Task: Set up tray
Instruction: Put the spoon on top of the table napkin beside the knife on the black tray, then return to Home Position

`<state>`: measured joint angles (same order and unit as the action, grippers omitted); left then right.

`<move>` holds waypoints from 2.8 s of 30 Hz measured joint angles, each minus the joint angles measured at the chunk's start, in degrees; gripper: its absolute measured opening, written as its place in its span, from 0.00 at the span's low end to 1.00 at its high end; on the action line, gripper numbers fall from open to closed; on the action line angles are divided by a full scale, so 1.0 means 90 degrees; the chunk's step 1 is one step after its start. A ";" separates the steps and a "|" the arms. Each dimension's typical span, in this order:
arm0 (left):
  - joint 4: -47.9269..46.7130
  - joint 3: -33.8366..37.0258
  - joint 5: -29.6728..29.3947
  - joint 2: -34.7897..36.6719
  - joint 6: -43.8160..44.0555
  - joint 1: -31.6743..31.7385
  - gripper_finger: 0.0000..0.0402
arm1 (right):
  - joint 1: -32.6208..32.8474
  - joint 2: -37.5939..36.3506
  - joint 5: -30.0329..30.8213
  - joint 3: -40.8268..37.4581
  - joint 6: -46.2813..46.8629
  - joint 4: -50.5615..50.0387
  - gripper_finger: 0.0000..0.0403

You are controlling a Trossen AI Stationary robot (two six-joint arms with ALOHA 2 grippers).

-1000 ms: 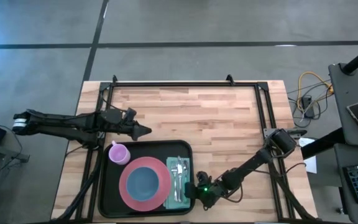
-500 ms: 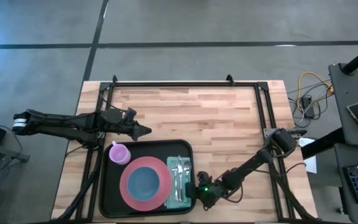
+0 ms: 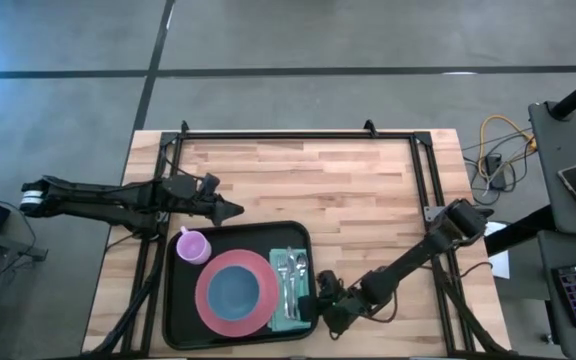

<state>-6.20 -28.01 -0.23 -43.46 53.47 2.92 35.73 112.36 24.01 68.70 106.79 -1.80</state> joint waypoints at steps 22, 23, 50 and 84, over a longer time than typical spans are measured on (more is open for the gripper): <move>0.0763 -0.0657 0.1145 0.0167 -0.1045 0.0000 0.17 | -0.0112 -0.2650 0.1214 0.0849 -0.1526 -0.4088 0.14; 0.0781 -0.0710 0.1370 0.0194 -0.1031 -0.0001 0.17 | -0.0075 -0.2752 0.1296 0.0915 -0.1899 -0.3897 0.14; 0.3252 0.0109 0.0046 0.0291 -0.1890 -0.2261 0.17 | -0.1664 -0.2349 -0.2398 -0.2436 -0.6927 0.6158 0.16; 0.4678 0.2431 0.2140 0.2580 -0.2050 0.1115 0.17 | -0.3657 -0.8656 -0.1840 -0.6508 -0.8113 0.3471 0.16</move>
<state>35.91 -6.13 19.03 -20.24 35.02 12.95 2.81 34.45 7.45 10.13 33.78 29.44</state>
